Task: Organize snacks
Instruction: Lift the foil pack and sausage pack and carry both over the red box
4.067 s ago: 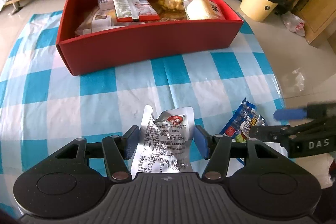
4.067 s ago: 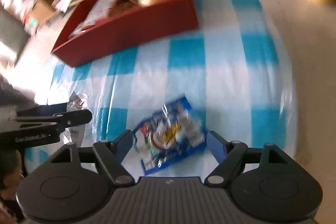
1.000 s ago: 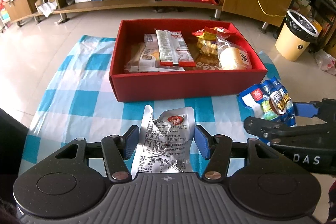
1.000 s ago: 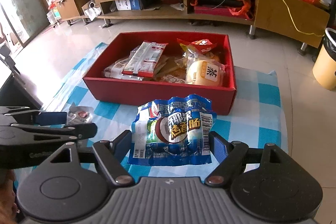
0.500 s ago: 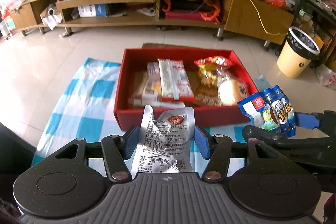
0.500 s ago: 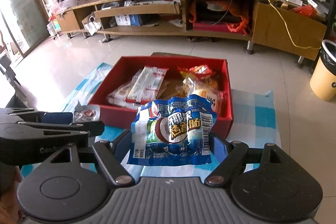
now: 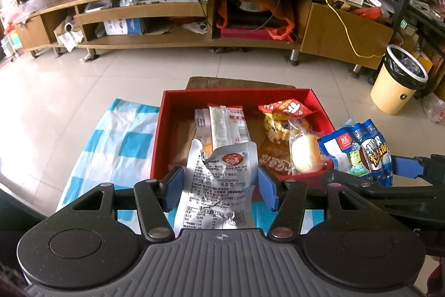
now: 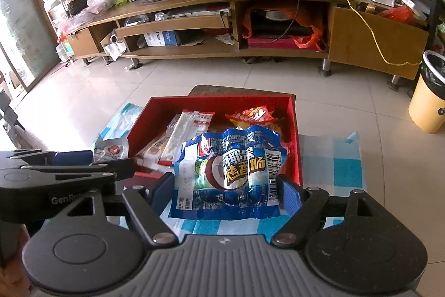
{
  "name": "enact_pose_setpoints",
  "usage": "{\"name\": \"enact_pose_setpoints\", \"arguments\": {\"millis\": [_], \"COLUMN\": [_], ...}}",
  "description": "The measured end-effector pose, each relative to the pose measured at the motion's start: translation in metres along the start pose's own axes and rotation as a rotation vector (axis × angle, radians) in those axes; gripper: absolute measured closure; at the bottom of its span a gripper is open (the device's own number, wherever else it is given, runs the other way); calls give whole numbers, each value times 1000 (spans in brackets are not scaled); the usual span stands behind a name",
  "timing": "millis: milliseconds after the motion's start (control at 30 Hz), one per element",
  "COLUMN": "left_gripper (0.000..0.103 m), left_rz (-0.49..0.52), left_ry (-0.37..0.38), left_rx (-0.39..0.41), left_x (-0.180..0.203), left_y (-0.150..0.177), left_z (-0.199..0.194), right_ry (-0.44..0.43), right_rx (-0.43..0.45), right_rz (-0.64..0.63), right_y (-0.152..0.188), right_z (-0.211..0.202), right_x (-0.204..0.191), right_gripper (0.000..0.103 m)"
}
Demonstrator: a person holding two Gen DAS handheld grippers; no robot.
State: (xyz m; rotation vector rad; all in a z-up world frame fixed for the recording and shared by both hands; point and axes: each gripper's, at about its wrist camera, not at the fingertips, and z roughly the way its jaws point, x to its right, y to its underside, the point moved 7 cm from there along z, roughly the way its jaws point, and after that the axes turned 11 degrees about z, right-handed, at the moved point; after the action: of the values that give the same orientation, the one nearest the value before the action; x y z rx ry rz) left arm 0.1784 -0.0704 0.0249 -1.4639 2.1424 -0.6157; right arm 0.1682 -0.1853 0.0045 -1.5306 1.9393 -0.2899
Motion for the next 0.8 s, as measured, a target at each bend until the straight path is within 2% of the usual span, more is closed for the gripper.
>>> {"name": "enact_pose_setpoints", "arguments": {"millis": [800], "left_gripper": [39], "left_rz": [8], "left_ry": [-36], "left_rx": [1], "left_x": [-2], "left_y": [-37], "left_z": [27], "right_ry": [18], "right_rx": [-1], "right_rz": [30], "right_y": [-36], "right_z": [27], "right_x": [8], "right_gripper": [28]}}
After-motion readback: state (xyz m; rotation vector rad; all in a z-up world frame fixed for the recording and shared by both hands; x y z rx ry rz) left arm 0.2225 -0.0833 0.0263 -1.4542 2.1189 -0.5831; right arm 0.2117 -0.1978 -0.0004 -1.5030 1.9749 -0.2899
